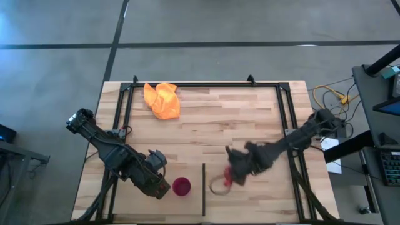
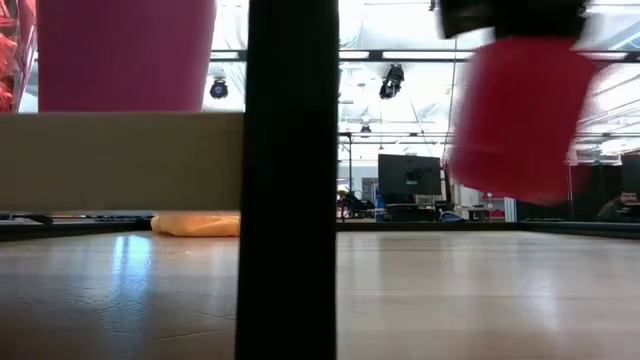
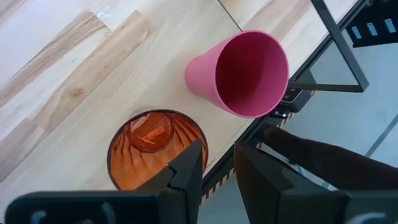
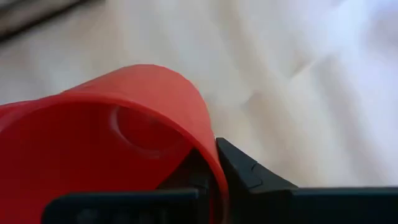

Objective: Stack small to large cups/mugs on shelf
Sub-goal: Put the red mug on the shelf

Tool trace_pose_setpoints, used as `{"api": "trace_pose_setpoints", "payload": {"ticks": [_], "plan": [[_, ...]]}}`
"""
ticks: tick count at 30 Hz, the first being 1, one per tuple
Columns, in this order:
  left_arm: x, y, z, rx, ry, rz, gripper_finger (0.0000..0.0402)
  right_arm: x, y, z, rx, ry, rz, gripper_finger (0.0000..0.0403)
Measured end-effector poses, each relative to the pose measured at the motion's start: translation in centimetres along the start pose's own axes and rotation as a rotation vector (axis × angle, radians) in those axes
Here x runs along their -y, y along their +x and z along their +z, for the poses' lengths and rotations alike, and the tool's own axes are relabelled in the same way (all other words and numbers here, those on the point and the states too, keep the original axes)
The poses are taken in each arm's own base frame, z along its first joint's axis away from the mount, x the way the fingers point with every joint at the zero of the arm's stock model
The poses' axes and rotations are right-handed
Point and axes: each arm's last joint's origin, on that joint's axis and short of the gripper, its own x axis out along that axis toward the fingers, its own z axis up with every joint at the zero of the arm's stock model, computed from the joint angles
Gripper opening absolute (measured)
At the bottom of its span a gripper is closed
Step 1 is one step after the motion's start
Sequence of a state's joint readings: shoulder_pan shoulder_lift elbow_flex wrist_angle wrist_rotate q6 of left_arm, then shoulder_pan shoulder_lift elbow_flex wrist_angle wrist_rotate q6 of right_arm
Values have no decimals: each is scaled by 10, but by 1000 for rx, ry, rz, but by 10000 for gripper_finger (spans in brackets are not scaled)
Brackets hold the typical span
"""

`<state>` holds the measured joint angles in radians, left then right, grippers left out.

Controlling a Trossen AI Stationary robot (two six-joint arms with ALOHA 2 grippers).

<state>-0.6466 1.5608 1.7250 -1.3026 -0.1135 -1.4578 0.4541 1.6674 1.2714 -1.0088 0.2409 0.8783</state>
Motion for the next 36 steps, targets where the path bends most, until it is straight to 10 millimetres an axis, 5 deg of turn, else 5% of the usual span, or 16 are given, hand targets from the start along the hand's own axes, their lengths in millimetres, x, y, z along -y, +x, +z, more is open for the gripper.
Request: {"api": "trace_pose_setpoints", "payload": {"ticks": [6, 11, 15, 22, 36], "plan": [[2, 0, 1, 3, -5, -15, 79, 54, 1, 75, 90, -3, -30, 10], [2, 0, 2, 13, -1, -16, 79, 101, 16, 136, 145, 95, 138, 9], [1, -1, 4, 62, 6, -6, 79, 120, 27, 175, 193, 162, 191, 9], [0, -1, 8, 95, 15, 1, 79, 86, 38, 222, 207, 7, 304, 9], [-11, -2, 7, 90, 24, 105, 79, 34, 81, 250, 81, -115, 267, 9]]}}
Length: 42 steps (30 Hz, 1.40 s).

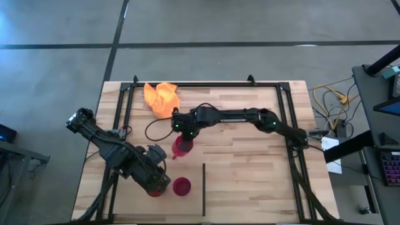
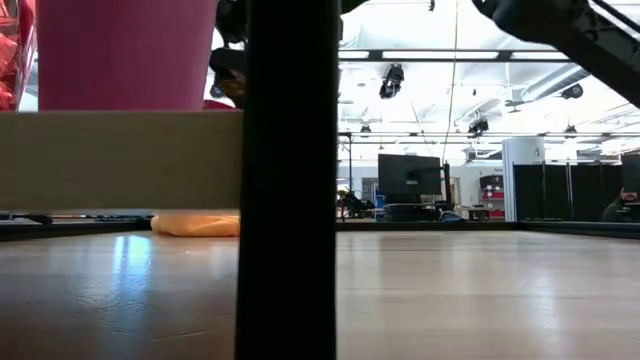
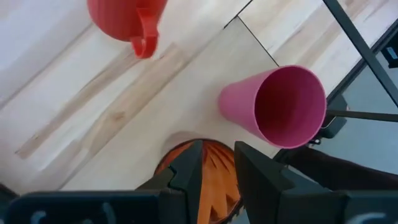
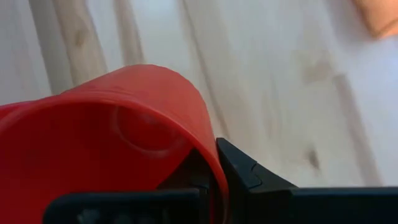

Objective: Stack small to large cups/mugs on shelf
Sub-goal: Put the red mug on the shelf

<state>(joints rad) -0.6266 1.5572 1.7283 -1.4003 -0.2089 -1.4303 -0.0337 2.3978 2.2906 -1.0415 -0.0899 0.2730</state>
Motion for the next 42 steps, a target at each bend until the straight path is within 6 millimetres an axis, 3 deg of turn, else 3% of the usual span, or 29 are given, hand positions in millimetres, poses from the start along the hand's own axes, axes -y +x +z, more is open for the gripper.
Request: {"api": "trace_pose_setpoints", "payload": {"ticks": [10, 42], "plan": [[-3, -4, 2, 11, -6, -9, 79, -3, 23, 1, -45, 2, 40, 11], [-4, -7, 4, 34, -14, -18, 79, -5, 25, -2, -49, -51, 15, 13]]}}
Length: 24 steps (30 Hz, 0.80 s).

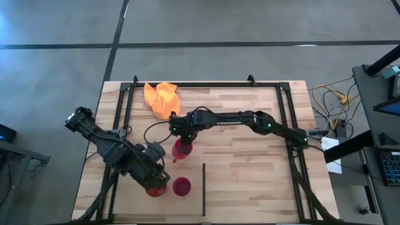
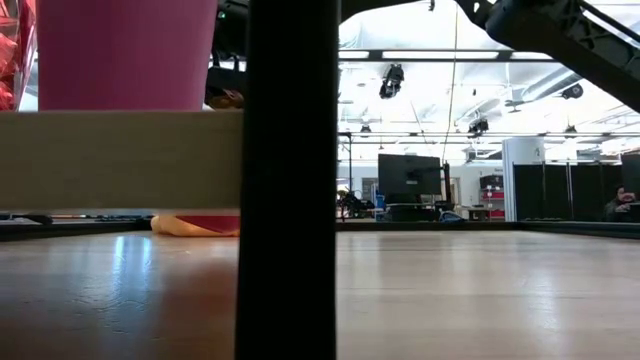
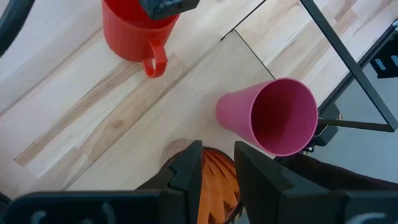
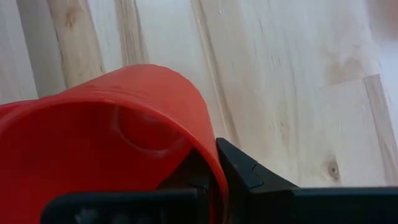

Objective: Stack small to large cups/mugs on shelf
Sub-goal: Put the red mug on the shelf

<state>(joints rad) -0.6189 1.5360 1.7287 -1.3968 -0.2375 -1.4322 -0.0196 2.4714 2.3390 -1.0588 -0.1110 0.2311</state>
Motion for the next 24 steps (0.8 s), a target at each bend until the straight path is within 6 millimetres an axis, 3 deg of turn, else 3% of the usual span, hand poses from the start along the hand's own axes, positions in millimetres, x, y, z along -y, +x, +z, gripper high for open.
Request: {"api": "trace_pose_setpoints", "payload": {"ticks": [24], "plan": [[0, 0, 1, 0, 14, 0, 79, 2, -6, 4, 11, 70, 62, 13]]}}
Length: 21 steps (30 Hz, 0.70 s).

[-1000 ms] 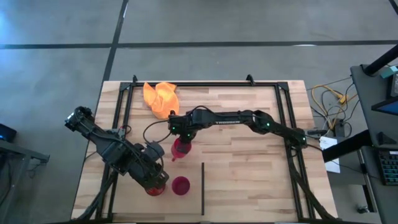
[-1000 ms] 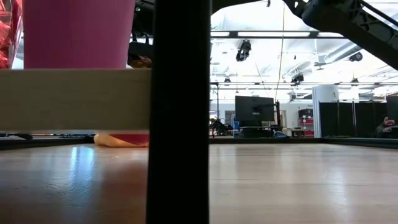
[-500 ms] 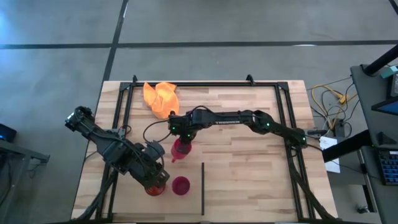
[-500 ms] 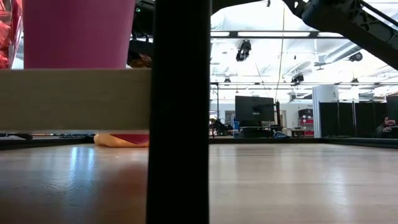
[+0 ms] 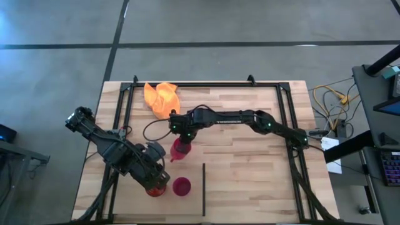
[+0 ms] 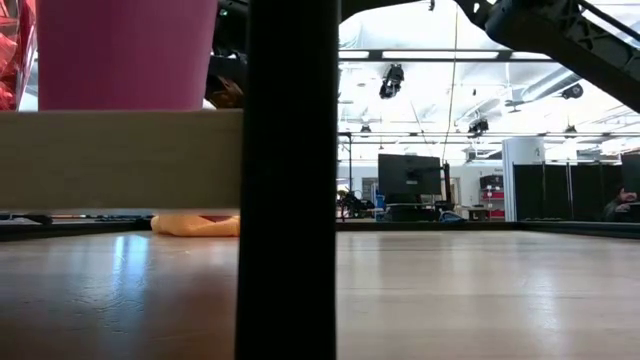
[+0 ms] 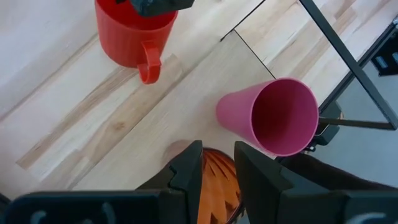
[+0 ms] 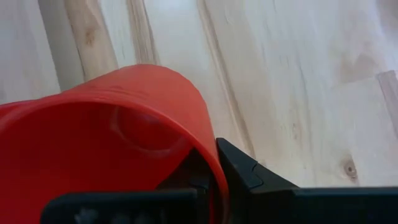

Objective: Stack small to large cups/mugs on shelf
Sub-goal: Put the red mug on the shelf

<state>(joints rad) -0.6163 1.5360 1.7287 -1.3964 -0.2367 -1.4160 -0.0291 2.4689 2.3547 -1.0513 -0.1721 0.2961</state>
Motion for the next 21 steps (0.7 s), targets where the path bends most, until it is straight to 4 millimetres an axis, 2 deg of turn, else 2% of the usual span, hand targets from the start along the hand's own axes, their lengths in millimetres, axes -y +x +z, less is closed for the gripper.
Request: {"api": "trace_pose_setpoints", "payload": {"ticks": [11, 21], "plan": [[-1, 0, 1, 5, 120, 5, 79, -1, -2, 1, 1, 43, 41, 18], [-1, 1, 0, 6, 149, 8, 79, 0, -3, 1, 12, 45, 14, 87]]}}
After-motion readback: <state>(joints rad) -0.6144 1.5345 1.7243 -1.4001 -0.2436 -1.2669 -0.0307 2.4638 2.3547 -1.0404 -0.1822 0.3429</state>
